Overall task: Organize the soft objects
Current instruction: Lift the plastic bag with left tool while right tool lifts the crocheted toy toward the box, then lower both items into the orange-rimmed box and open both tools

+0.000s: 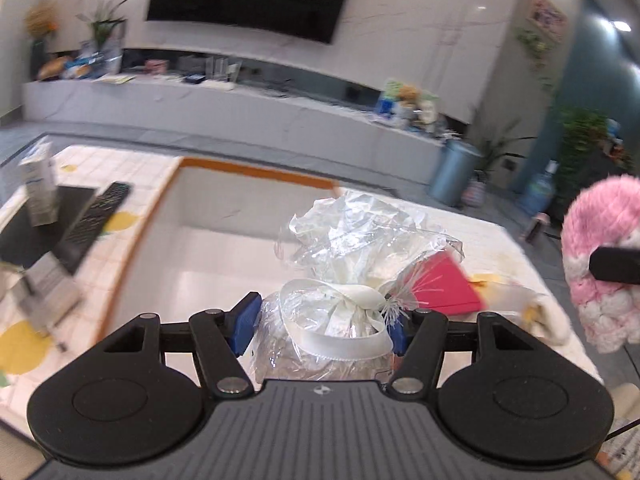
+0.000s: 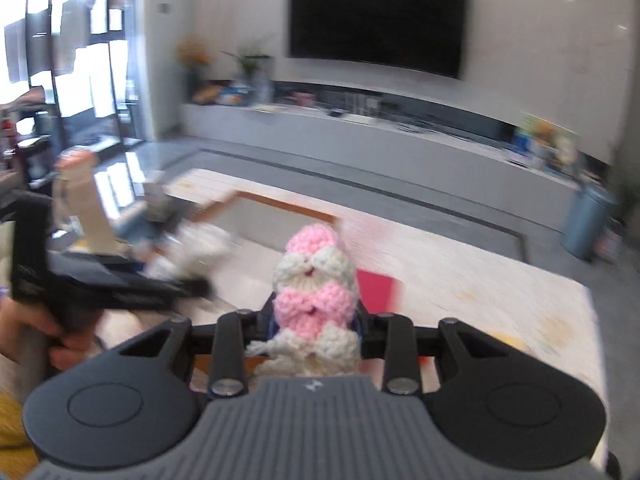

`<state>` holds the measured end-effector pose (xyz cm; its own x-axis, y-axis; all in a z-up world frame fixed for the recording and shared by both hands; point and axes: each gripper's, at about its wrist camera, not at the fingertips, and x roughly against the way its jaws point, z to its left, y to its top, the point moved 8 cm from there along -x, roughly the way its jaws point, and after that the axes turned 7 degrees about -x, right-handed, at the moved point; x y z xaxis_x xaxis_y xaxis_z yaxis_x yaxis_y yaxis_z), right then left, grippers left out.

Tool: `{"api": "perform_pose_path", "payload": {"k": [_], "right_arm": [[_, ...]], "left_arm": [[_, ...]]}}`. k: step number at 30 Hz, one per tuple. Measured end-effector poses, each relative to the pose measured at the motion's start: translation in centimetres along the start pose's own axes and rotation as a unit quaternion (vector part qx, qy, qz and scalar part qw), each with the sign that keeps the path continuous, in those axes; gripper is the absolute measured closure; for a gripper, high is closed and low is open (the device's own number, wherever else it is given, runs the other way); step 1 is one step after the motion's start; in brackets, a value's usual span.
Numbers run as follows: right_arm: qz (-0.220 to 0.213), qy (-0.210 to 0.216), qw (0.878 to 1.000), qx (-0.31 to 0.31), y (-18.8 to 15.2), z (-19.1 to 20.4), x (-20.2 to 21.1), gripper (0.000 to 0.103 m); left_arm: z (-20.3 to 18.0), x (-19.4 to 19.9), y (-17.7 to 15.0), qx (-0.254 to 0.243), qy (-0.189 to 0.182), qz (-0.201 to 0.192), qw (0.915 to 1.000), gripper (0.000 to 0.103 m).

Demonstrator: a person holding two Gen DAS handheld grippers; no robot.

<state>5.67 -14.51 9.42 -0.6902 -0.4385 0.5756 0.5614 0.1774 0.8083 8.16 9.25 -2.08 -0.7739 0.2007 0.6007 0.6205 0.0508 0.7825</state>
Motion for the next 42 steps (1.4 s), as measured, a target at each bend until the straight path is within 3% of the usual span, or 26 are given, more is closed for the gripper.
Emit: {"api": "perform_pose_path", "payload": {"k": [5,8,13,17,24,28,33,38,42], "right_arm": [[0.011,0.06,0.998,-0.035,0.7,4.4,-5.3,0.07],[0.03,0.086,0.993,-0.077,-0.2,5.7,-8.8,0.07],[0.058,0.1,0.987,-0.107,-1.6,6.5,-13.8,0.071],[0.061,0.084,0.986,-0.128,-1.4,6.4,-16.7,0.071],[0.088,0.08,0.986,-0.113,-1.7,6.6,-19.0,0.071],[0.097,0.071,0.988,-0.093,-1.8,6.8,-19.9,0.071],[0.092,0.065,0.99,-0.089,-1.6,6.4,-19.5,0.071],[0.093,0.073,0.988,-0.095,-1.5,6.7,-19.2,0.071],[0.106,0.094,0.985,-0.098,-1.5,8.1,-19.8,0.071]], "left_arm": [[3.9,-1.3,-1.0,0.059,0.042,0.032,0.9968,0.032],[5.9,-1.0,-1.1,0.076,0.06,0.026,0.995,0.032],[7.1,-1.0,0.4,0.05,0.091,-0.005,0.9946,0.032],[7.7,-2.1,0.6,0.028,0.128,0.01,0.9913,0.03],[8.5,-3.6,-0.8,0.013,0.145,0.045,0.9883,0.023],[8.0,-2.9,-0.6,0.001,0.151,0.027,0.9882,0.017],[8.8,-0.7,0.4,0.057,0.127,-0.03,0.9898,0.007],[10.3,1.7,1.3,0.069,0.183,-0.064,0.9786,0.003],[12.0,2.1,1.4,0.096,0.199,-0.045,0.9742,0.002]]}}
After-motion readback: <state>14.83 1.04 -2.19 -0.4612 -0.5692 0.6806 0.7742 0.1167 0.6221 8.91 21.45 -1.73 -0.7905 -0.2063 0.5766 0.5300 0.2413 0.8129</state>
